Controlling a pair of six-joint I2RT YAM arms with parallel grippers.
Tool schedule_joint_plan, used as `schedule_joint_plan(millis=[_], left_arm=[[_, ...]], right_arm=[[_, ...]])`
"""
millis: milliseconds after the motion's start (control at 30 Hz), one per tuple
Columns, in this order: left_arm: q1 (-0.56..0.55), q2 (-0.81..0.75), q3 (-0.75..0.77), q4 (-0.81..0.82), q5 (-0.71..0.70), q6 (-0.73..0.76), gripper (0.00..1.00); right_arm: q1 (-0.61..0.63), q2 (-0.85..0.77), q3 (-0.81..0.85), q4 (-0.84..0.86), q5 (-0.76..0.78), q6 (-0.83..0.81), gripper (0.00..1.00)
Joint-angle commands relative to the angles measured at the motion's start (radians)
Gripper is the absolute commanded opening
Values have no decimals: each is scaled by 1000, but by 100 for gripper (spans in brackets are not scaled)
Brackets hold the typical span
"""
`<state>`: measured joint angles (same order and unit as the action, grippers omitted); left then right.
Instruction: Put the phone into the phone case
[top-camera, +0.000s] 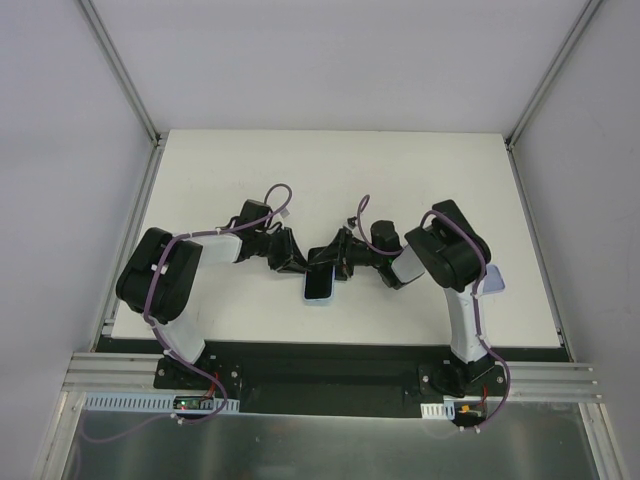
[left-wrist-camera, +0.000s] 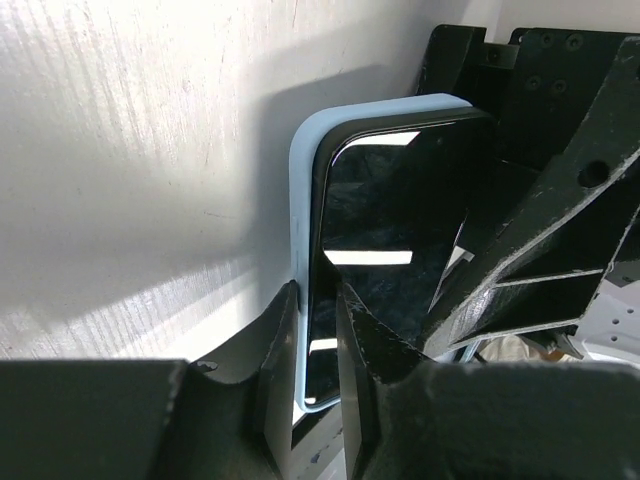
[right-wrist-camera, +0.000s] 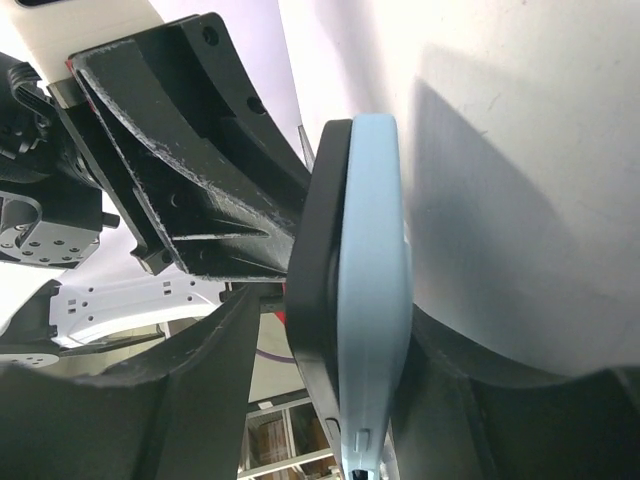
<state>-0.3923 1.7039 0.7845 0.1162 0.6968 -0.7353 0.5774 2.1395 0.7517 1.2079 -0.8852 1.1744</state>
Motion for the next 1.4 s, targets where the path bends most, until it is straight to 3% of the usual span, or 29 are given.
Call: schedule_joint_plan(millis=[0, 400, 533, 600, 833, 967, 1133, 1367], left_arm=[[-34, 8, 2, 89, 90, -38, 4], [-26, -15, -17, 66, 49, -41, 6], [-22, -36, -1, 11, 33, -39, 10], [-19, -75, -13, 10, 33, -42, 14], [-2, -268, -22, -78, 12, 17, 46], [10, -334, -51, -84, 46, 57, 58], [12, -440, -85, -84, 116, 118, 63], [10, -498, -113, -30, 188, 129, 63]], right_arm=[[32, 3, 43, 323, -28, 76, 51], [-39, 3, -32, 323, -12, 45, 35], [-48, 3, -37, 323, -17, 31, 23], [-54, -7, -38, 321, -26, 22, 21], [-67, -72, -15, 285, -57, -35, 14], [-68, -148, 6, 245, -75, -82, 12], [-70, -271, -12, 179, -54, -241, 11], [-54, -352, 38, 206, -61, -271, 8]])
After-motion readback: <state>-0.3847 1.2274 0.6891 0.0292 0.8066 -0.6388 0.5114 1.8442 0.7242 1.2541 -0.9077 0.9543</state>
